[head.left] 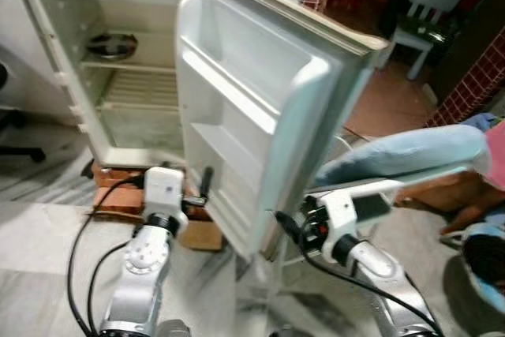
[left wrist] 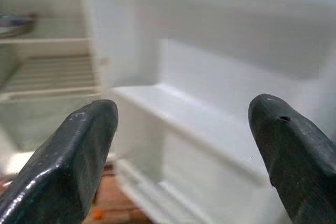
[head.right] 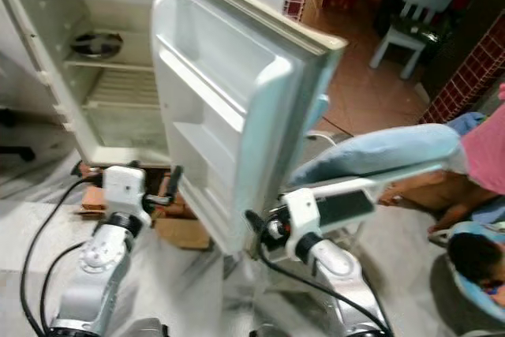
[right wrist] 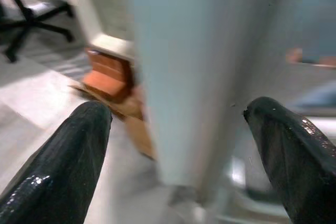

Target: Restocking fridge

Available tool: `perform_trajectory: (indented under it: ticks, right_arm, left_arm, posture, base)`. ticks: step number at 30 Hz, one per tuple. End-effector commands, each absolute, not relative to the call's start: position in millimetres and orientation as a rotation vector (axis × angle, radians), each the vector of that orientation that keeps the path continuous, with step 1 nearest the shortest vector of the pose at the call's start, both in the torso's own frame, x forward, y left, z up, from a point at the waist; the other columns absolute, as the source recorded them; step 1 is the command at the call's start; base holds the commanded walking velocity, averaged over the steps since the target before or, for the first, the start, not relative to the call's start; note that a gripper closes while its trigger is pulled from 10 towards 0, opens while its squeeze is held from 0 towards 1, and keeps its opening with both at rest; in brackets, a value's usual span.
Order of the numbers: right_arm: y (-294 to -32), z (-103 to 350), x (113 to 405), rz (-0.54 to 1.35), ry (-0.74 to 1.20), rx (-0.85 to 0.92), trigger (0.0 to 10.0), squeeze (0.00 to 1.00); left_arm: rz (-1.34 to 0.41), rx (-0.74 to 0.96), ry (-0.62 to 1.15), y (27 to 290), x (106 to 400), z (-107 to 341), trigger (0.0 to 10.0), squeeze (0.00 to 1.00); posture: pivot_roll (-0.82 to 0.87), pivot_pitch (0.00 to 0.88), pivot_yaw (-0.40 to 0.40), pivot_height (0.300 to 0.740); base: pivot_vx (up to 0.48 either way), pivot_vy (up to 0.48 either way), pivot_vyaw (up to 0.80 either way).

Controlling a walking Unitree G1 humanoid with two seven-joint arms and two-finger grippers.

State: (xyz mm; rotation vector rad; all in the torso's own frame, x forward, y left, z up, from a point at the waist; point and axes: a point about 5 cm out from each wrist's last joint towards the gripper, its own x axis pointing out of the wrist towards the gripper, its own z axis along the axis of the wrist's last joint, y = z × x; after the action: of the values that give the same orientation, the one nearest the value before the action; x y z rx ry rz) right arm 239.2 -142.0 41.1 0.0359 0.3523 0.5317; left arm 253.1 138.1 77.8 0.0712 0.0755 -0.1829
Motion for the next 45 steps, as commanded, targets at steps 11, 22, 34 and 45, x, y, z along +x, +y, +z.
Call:
perform_trajectory:
  ticks: [11,22,34,45]
  right_arm:
    - [-163.3,80.8,275.8,0.306,0.127,0.026,10.0,0.00]
    - [-161.3,109.9,309.4,0.163,-0.006,0.045,10.0,0.00]
    - [-136.1,130.9,341.5,0.232,-0.075,0.106,10.0,0.00]
    - [-87.0,168.3,359.1,0.492,-0.164,0.257,10.0,0.00]
  left_arm:
    - [0.088,-0.015,0.249,178.0,243.2,55.8,10.0,0.00]
    - [0.078,-0.163,0.400,181.4,236.2,41.8,10.0,0.00]
    - [0.102,-0.185,0.486,193.5,219.7,37.8,10.0,0.00]
    - [0.051,-0.199,0.518,190.1,222.1,37.7,10.0,0.00]
  posture:
    - [0.06,0.021,-0.069,0.740]
    - [0.11,0.022,-0.060,0.740]
    - [0.19,0.025,-0.066,0.740]
    - [0.19,0.016,-0.056,0.740]
  base:
    - [0.000,0.000,0.00]
    - [0.000,0.000,0.08]
    - [0.000,0.000,0.00]
    - [0.000,0.000,0.00]
